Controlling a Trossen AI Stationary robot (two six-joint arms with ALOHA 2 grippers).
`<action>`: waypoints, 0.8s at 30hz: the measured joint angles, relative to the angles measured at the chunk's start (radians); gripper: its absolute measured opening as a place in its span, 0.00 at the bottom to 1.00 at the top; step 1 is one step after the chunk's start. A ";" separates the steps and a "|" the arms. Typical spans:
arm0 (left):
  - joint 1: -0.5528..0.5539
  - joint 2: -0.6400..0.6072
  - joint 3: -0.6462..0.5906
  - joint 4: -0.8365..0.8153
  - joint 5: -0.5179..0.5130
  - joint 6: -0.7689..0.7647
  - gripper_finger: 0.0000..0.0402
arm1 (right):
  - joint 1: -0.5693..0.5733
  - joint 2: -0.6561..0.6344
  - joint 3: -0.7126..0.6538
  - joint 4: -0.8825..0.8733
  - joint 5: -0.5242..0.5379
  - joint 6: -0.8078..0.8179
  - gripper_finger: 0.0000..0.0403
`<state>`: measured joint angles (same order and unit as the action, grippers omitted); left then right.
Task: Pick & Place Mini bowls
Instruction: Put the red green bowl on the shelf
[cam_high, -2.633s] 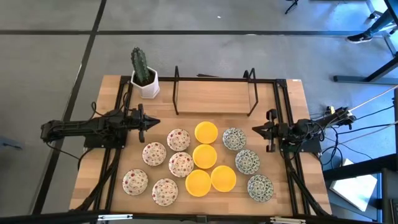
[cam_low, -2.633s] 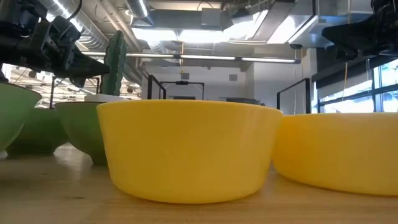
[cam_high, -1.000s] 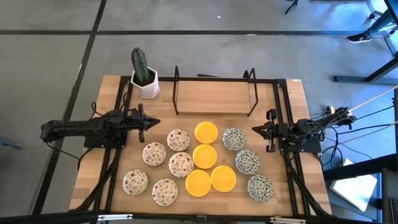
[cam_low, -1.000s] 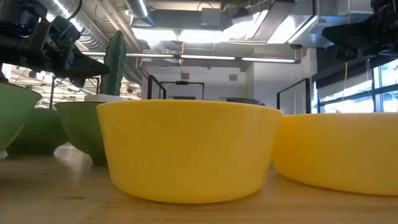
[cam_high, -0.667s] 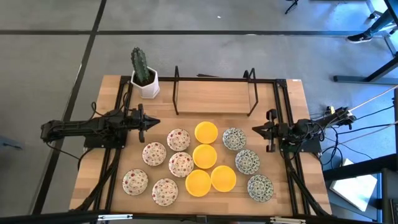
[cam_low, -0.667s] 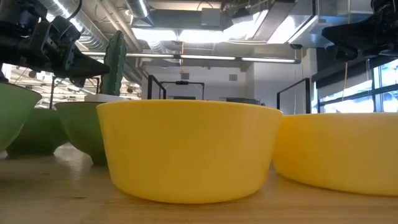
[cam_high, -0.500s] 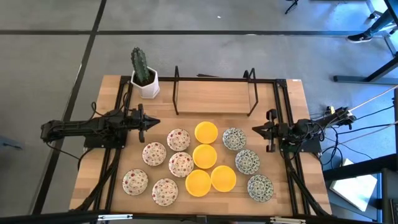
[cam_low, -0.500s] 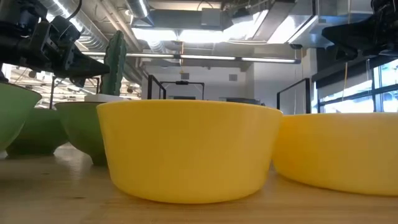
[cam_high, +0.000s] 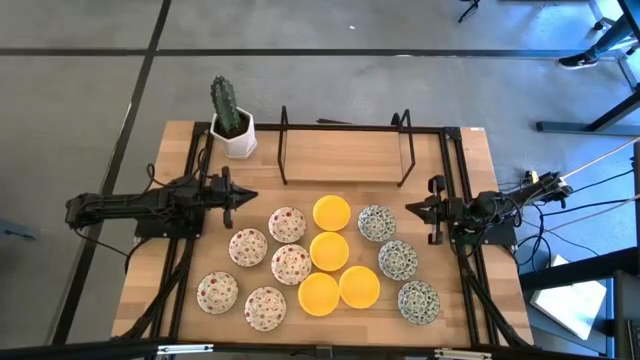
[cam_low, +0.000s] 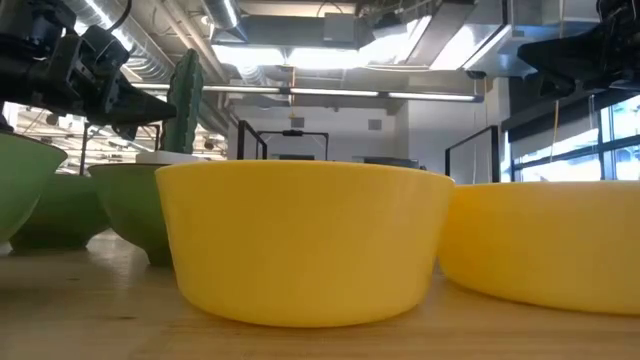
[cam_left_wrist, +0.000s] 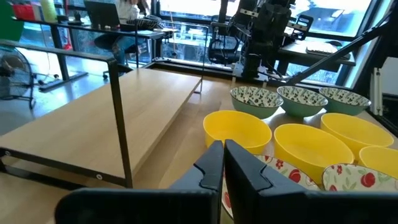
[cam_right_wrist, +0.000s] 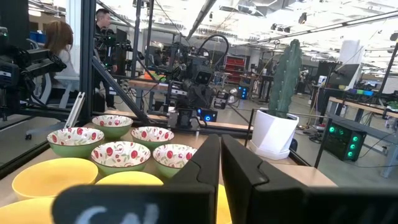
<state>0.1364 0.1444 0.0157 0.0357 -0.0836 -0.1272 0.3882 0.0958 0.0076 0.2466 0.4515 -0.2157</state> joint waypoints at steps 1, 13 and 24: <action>0.000 0.000 0.000 0.008 -0.008 -0.002 0.02 | 0.000 0.000 0.000 0.000 0.000 0.000 0.05; 0.000 0.000 0.000 0.073 -0.003 -0.073 0.02 | 0.000 0.000 0.000 0.008 -0.128 0.016 0.05; 0.001 0.002 0.000 0.095 -0.019 0.053 0.02 | 0.000 0.004 0.000 -0.005 -0.172 -0.004 0.05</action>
<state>0.1369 0.1467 0.0158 0.1310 -0.1026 -0.0746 0.3882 0.0994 0.0078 0.2417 0.2799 -0.2193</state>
